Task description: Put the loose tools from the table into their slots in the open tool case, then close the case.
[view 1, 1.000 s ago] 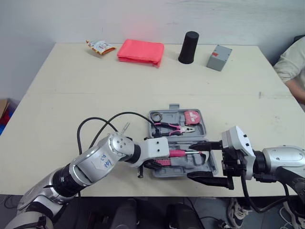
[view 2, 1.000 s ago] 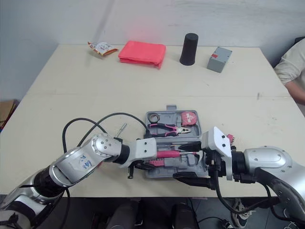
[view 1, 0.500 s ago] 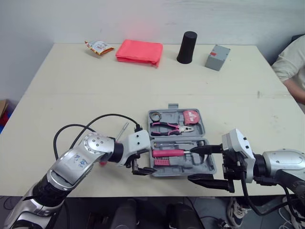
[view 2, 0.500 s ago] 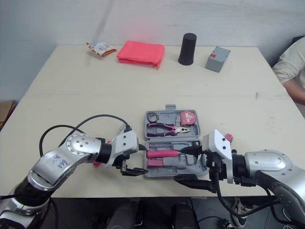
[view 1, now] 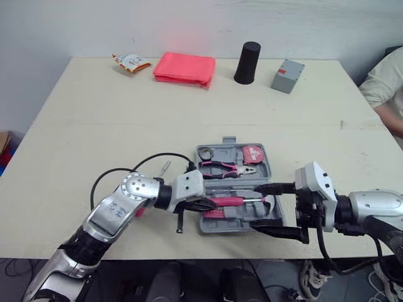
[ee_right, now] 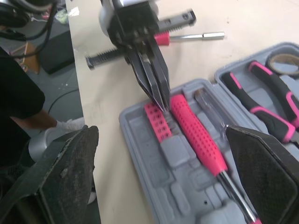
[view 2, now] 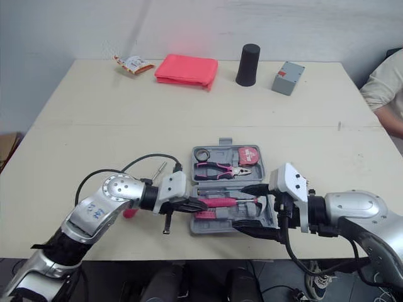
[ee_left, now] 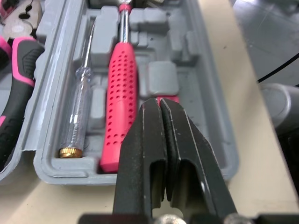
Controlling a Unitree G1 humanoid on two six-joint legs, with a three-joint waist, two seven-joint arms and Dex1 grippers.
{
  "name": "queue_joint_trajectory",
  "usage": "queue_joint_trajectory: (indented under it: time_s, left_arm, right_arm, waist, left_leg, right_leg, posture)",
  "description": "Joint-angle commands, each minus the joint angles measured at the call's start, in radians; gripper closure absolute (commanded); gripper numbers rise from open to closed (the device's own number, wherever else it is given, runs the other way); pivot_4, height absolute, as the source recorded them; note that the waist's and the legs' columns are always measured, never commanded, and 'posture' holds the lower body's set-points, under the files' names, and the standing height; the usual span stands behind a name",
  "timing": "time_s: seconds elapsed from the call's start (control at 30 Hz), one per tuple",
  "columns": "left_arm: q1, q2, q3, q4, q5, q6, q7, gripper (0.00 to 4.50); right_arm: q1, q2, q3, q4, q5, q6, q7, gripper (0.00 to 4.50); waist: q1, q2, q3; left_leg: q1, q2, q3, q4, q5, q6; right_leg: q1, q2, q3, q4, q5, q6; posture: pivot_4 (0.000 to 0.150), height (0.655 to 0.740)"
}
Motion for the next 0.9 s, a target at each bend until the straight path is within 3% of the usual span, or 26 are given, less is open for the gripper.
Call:
queue_joint_trajectory:
  time_s: [0.03, 0.4, 0.57, 0.9]
  left_arm:
    - [-0.014, -0.005, -0.018, 0.004, 0.028, -0.028, -0.015, 4.47]
    - [-0.026, -0.029, -0.01, 0.033, 0.05, -0.064, -0.036, 4.47]
    - [-0.019, 0.024, -0.045, 0.019, 0.066, -0.067, -0.113, 4.47]
    - [-0.017, 0.044, -0.18, 0.119, 0.272, -0.095, -0.055, 4.47]
  right_arm:
    - [0.009, 0.002, -0.015, -0.025, -0.003, -0.016, 0.004, 0.0]
    - [0.025, 0.01, -0.018, -0.024, -0.007, -0.013, -0.01, 0.0]
    - [0.028, 0.008, -0.018, -0.021, -0.011, -0.013, -0.01, 0.0]
    - [0.027, 0.005, -0.017, -0.021, -0.012, -0.007, -0.015, 0.0]
  waist:
    - [0.0, 0.0, 0.0]
    - [0.0, 0.0, 0.0]
    - [-0.002, 0.0, 0.0]
    - [-0.001, 0.001, -0.001]
  left_leg:
    - [0.0, 0.0, 0.0, 0.0, 0.0, 0.0]
    - [0.0, 0.0, 0.0, 0.0, 0.0, 0.0]
    - [0.0, 0.0, 0.0, 0.0, 0.0, 0.0]
    - [0.004, 0.001, -0.001, 0.0, 0.0, 0.001]
  right_leg:
    - [0.0, 0.0, 0.0, 0.0, 0.0, 0.0]
    - [0.0, 0.0, 0.0, 0.0, 0.0, 0.0]
    - [0.0, 0.0, 0.0, 0.0, 0.0, 0.0]
    - [0.004, 0.0, 0.0, -0.001, 0.0, 0.0]
  posture:
    - [0.15, 0.7361]
    - [0.15, 0.7361]
    - [0.15, 0.7361]
    - [0.15, 0.7361]
